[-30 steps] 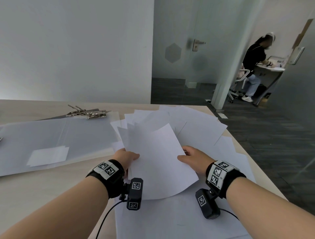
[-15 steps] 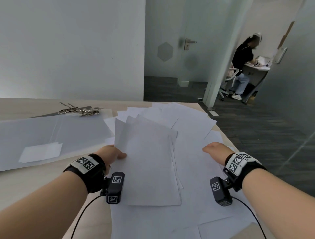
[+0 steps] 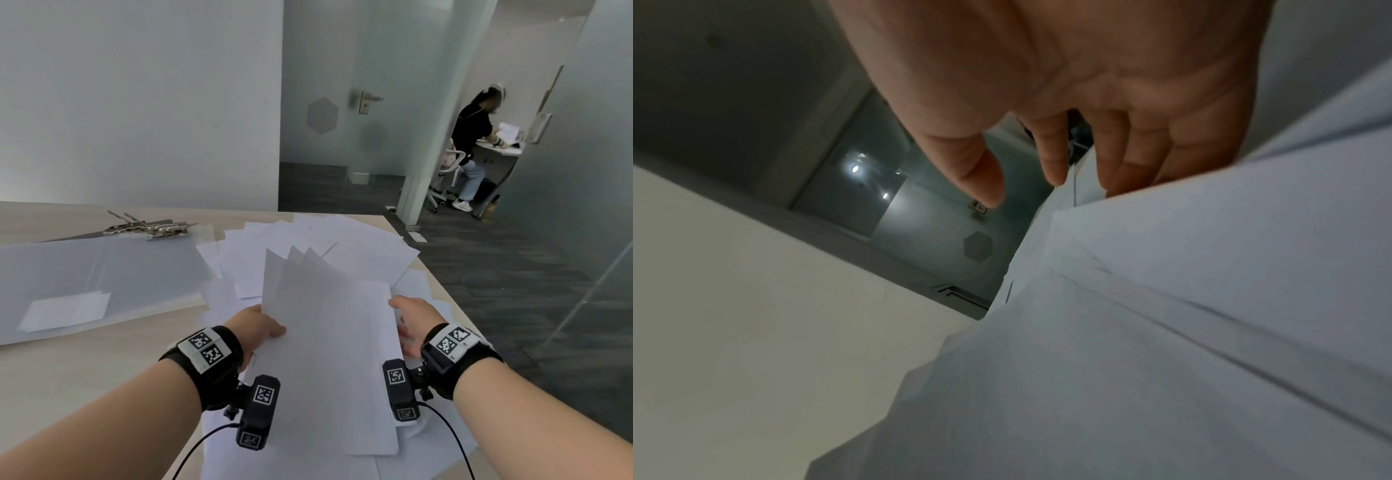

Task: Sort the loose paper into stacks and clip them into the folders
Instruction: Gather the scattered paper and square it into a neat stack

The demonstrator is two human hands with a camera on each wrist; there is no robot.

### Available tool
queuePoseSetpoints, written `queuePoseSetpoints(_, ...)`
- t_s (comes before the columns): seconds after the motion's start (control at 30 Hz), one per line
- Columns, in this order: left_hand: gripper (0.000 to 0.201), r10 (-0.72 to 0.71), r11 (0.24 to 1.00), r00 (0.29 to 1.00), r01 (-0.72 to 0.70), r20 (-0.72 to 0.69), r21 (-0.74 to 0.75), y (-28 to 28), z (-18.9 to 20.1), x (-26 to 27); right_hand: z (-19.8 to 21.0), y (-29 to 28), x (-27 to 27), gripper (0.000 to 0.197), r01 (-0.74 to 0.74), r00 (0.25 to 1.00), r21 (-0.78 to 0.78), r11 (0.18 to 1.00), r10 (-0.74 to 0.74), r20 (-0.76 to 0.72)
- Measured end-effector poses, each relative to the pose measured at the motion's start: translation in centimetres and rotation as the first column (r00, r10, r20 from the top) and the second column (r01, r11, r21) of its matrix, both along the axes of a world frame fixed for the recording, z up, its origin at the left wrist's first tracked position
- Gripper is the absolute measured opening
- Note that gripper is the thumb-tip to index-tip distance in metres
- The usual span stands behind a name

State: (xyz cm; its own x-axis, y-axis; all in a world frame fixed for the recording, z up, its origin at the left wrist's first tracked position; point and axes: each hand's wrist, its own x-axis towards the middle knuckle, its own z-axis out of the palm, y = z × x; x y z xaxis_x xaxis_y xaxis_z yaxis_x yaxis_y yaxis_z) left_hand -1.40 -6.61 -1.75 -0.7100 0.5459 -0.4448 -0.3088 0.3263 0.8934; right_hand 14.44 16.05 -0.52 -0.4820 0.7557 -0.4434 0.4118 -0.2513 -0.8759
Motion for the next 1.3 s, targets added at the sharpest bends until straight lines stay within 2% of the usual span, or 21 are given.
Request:
queuePoseSetpoints(0.03, 0.035, 0.001, 1.0, 1.0, -0.001, 0.005, 0.001, 0.0, 0.0, 0.2, 0.0, -0.2, 0.0, 0.017, 0.003, 1.0, -0.033, 0.999, -0.004, -0.01)
queuePoseSetpoints(0.07, 0.034, 0.002, 1.0, 1.0, -0.002, 0.011, 0.001, 0.1, 0.0, 0.3, -0.1, -0.3, 0.2, 0.019, 0.009, 1.0, -0.048, 0.999, -0.009, -0.004)
queuePoseSetpoints(0.17, 0.032, 0.004, 1.0, 1.0, -0.004, 0.019, -0.004, 0.1, 0.0, 0.6, -2.0, 1.4, 0.4, 0.05, -0.022, 1.0, -0.035, 0.999, 0.022, 0.012)
queuePoseSetpoints(0.23, 0.031, 0.006, 1.0, 1.0, -0.006, 0.016, 0.006, 0.2, 0.1, 0.7, -2.7, 2.0, 0.7, 0.056, -0.079, 0.994, -0.011, 0.997, 0.079, 0.072)
queuePoseSetpoints(0.33, 0.033, 0.003, 1.0, 1.0, -0.003, 0.012, 0.029, 0.5, 0.2, 0.8, -2.4, 1.4, 1.3, 0.046, -0.12, 0.989, -0.018, 0.993, 0.122, 0.083)
queuePoseSetpoints(0.43, 0.036, 0.024, 0.999, 1.0, -0.024, 0.019, 0.033, 0.8, -0.3, 0.9, -1.7, 0.5, 1.6, 0.048, -0.181, 0.983, -0.023, 0.983, 0.182, 0.027)
queuePoseSetpoints(0.57, 0.036, 0.029, 1.0, 0.998, -0.029, 0.054, -0.004, 1.2, -1.0, 1.4, -1.2, -0.8, 1.8, 0.025, -0.271, 0.962, -0.051, 0.961, 0.268, -0.049)
queuePoseSetpoints(0.67, 0.02, -0.004, 1.0, 0.998, 0.004, 0.057, 0.002, 0.9, -0.7, 1.8, -2.0, -0.6, 1.9, 0.028, -0.263, 0.957, -0.053, 0.963, 0.254, -0.143)
queuePoseSetpoints(0.8, 0.03, 0.017, 0.996, 0.999, -0.02, 0.035, 0.088, 0.6, -0.4, 1.2, -2.4, 0.1, 2.2, 0.029, -0.189, 0.959, -0.055, 0.98, 0.173, -0.224)
queuePoseSetpoints(0.93, 0.041, 0.003, 0.985, 0.999, -0.011, 0.049, 0.173, 0.6, -0.1, 0.8, -2.7, 0.2, 2.1, 0.032, -0.213, 0.944, -0.08, 0.974, 0.184, -0.274)
queuePoseSetpoints(1.07, 0.043, -0.018, 0.962, 0.998, 0.0, 0.063, 0.273, 0.6, 0.3, 0.4, -3.3, 0.1, 1.7, 0.038, -0.275, 0.916, -0.122, 0.954, 0.222, -0.334)
queuePoseSetpoints(1.17, 0.036, -0.092, 0.949, 0.996, 0.082, 0.017, 0.305, 0.5, 0.9, 0.2, -3.2, -0.1, 1.5, 0.04, -0.301, 0.889, -0.05, 0.952, 0.261, -0.377)
queuePoseSetpoints(1.3, 0.045, -0.076, 0.934, 0.986, 0.123, -0.15, 0.335, 1.4, 2.6, -0.7, -1.3, 0.5, 0.7, 0.036, -0.198, 0.855, 0.124, 0.972, 0.233, -0.463)
